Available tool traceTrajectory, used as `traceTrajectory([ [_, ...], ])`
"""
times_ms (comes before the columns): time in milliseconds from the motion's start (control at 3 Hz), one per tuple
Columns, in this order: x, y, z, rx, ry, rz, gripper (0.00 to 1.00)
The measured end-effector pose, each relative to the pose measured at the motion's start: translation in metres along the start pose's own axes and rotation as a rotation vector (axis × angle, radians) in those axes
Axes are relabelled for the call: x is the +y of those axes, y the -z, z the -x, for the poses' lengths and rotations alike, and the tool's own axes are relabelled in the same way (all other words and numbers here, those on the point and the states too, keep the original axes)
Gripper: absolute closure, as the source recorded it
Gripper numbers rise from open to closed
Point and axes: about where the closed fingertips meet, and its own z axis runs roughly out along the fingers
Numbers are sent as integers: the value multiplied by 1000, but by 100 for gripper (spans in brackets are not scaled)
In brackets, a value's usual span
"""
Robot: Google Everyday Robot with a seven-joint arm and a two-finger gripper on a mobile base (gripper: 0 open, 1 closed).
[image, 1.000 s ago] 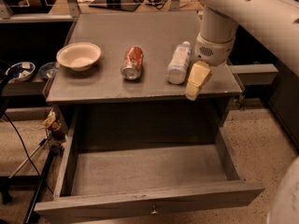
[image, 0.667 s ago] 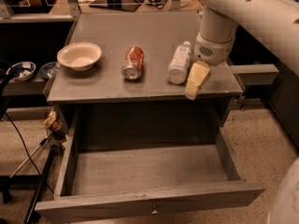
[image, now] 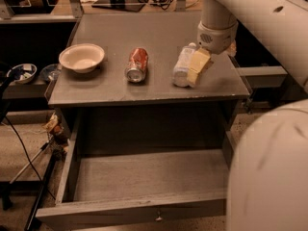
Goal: Place blue plastic bottle into top drawer
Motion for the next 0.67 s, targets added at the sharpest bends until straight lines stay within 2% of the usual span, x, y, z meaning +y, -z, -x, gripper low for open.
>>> traceTrajectory([
  [333, -24, -7, 26, -46, -60, -52, 0],
  [667, -25, -9, 26, -51, -63, -61, 0],
])
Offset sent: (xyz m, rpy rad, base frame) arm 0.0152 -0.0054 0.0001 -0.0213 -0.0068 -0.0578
